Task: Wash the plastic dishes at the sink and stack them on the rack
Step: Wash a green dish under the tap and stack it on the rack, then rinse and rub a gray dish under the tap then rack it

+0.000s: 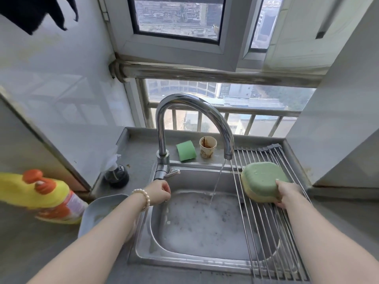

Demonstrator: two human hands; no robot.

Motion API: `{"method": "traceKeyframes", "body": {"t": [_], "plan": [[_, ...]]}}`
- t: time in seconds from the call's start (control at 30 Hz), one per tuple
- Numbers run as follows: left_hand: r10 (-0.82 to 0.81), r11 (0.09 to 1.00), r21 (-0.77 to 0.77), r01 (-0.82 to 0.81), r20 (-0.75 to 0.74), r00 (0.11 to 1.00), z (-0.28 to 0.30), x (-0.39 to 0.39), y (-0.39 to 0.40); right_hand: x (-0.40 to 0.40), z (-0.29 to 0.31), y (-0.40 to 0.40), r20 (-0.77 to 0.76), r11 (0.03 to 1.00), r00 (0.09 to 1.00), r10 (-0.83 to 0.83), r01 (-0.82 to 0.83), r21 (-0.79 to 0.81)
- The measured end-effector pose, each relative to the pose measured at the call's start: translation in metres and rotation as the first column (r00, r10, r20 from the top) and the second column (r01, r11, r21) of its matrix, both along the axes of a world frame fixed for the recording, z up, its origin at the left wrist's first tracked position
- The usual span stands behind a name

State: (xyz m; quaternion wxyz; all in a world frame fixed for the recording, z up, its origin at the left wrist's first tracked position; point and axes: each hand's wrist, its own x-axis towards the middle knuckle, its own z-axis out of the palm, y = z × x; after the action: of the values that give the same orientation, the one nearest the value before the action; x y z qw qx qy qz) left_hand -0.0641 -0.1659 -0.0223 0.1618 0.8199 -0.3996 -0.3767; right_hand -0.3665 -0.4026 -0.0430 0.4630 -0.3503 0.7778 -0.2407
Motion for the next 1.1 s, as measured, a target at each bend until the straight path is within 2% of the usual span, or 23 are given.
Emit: {"method": "traceKeyframes", "body": {"t": [0.07, 0.1, 0.17, 0.23, 0.3, 0.47, 0.53, 0.6, 0.7, 0.77, 0.83, 0.9, 0.97, 1.1], "plan": [[-0.004, 1.0, 0.012, 0.004, 0.023, 1.0, -0.003, 0.005, 0.006, -0.001, -0.002, 0.003, -0.225, 0.999, 0.973, 0.046, -0.043, 0.02], [0.001, 1.0, 0.014, -0.001, 0.035, 0.999, -0.004, 0.008, 0.009, -0.001, -0.002, 0.005, -0.277, 0.998, 0.959, 0.055, -0.049, 0.03], [0.017, 1.0, 0.018, -0.018, 0.055, 0.998, -0.004, 0.015, 0.016, 0.0, -0.005, 0.009, -0.319, 1.0, 0.948, 0.006, 0.003, 0.029], [0.05, 0.999, 0.017, -0.051, 0.069, 0.996, -0.004, 0.021, 0.024, 0.007, -0.003, 0.021, -0.371, 0.996, 0.924, -0.09, 0.082, -0.037], [0.102, 0.994, 0.021, -0.104, 0.091, 0.991, -0.003, 0.026, 0.034, 0.023, -0.002, 0.042, -0.418, 0.993, 0.907, -0.055, 0.007, -0.115], [0.181, 0.983, 0.019, -0.183, 0.07, 0.981, -0.004, 0.039, 0.055, 0.084, -0.011, 0.103, -0.401, 0.953, 0.896, 0.19, -0.266, -0.143], [0.207, 0.978, -0.015, -0.206, 0.041, 0.978, -0.003, 0.04, 0.061, 0.113, -0.014, 0.128, -0.318, 0.919, 0.894, 0.317, -0.372, -0.13], [0.241, 0.968, -0.072, -0.24, 0.015, 0.97, -0.002, 0.04, 0.067, 0.147, -0.018, 0.155, -0.198, 0.818, 0.82, 0.538, -0.564, -0.115], [0.308, 0.937, -0.159, -0.313, -0.051, 0.95, 0.0, 0.044, 0.079, 0.196, -0.018, 0.199, -0.012, 0.556, 0.559, 0.829, -0.827, -0.075], [0.335, 0.921, -0.186, -0.343, -0.071, 0.939, 0.003, 0.048, 0.089, 0.22, -0.012, 0.227, 0.08, 0.371, 0.369, 0.926, -0.929, -0.007], [0.347, 0.914, -0.196, -0.356, -0.078, 0.934, 0.006, 0.053, 0.097, 0.234, -0.011, 0.251, 0.045, 0.26, 0.262, 0.964, -0.965, 0.041], [0.369, 0.901, -0.204, -0.382, -0.101, 0.924, 0.007, 0.059, 0.107, 0.242, -0.02, 0.27, -0.053, 0.228, 0.225, 0.973, -0.972, 0.05], [0.39, 0.888, -0.22, -0.403, -0.104, 0.915, 0.008, 0.063, 0.116, 0.247, -0.027, 0.282, -0.091, 0.239, 0.235, 0.968, -0.971, 0.03], [0.433, 0.857, -0.265, -0.442, -0.094, 0.897, 0.004, 0.066, 0.132, 0.247, -0.022, 0.283, 0.035, 0.266, 0.265, 0.964, -0.964, -0.014]]}}
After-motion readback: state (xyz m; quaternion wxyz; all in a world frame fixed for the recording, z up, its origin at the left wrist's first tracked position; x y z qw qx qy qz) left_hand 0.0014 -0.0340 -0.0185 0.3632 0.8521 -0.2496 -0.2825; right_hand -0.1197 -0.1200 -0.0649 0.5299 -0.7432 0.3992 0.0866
